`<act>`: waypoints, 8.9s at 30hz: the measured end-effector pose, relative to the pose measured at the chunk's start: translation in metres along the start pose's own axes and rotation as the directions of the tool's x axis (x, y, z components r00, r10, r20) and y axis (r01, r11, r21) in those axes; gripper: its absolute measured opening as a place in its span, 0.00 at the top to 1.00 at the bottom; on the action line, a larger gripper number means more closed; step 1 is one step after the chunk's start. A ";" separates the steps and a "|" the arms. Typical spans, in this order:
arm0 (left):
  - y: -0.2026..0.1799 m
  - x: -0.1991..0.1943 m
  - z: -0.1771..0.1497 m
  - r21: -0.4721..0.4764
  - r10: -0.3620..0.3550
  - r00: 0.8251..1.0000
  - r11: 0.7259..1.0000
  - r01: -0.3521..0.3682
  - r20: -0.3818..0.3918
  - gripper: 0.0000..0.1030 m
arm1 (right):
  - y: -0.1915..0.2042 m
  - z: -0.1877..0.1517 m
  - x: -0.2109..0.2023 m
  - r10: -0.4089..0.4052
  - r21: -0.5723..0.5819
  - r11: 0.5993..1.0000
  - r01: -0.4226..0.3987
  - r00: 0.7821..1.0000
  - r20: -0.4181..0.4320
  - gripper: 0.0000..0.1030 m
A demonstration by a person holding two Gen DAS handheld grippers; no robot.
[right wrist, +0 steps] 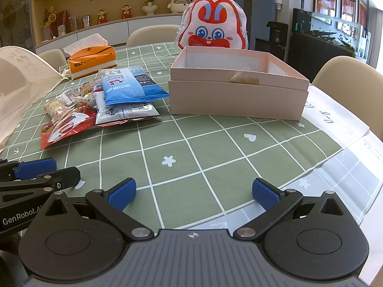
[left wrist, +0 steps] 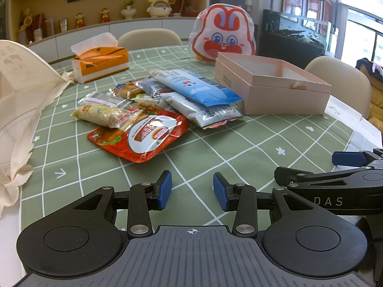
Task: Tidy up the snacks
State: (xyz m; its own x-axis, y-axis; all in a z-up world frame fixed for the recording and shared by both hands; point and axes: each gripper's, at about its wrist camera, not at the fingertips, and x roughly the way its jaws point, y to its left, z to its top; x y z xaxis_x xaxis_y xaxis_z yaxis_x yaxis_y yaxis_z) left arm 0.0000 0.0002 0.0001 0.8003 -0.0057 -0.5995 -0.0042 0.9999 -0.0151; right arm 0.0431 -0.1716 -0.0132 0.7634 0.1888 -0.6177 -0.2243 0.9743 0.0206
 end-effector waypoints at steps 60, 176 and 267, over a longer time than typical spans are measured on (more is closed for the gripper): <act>-0.002 -0.002 0.001 0.022 0.018 1.000 1.000 -0.018 0.001 0.57 | 0.000 0.003 0.003 0.008 -0.010 1.000 -0.008 1.000 -0.015 0.00; 0.179 -0.029 -0.002 -0.308 -0.163 0.985 0.941 0.141 -0.047 0.66 | 0.125 0.043 0.011 0.328 -0.253 0.899 -0.359 0.932 -0.155 0.39; -0.034 0.003 0.162 0.029 -0.409 0.908 0.912 0.408 0.092 0.67 | -0.105 0.154 -0.079 0.188 -0.031 0.982 -0.186 0.950 0.249 0.82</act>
State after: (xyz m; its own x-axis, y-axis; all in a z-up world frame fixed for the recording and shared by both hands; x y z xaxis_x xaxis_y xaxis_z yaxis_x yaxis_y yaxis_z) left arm 0.0995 -0.0319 0.1284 0.7836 -0.4131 -0.4640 0.3403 0.9103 -0.2358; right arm 0.0996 -0.2697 0.1548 0.8341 0.3930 -0.3871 -0.3811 0.9179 0.1108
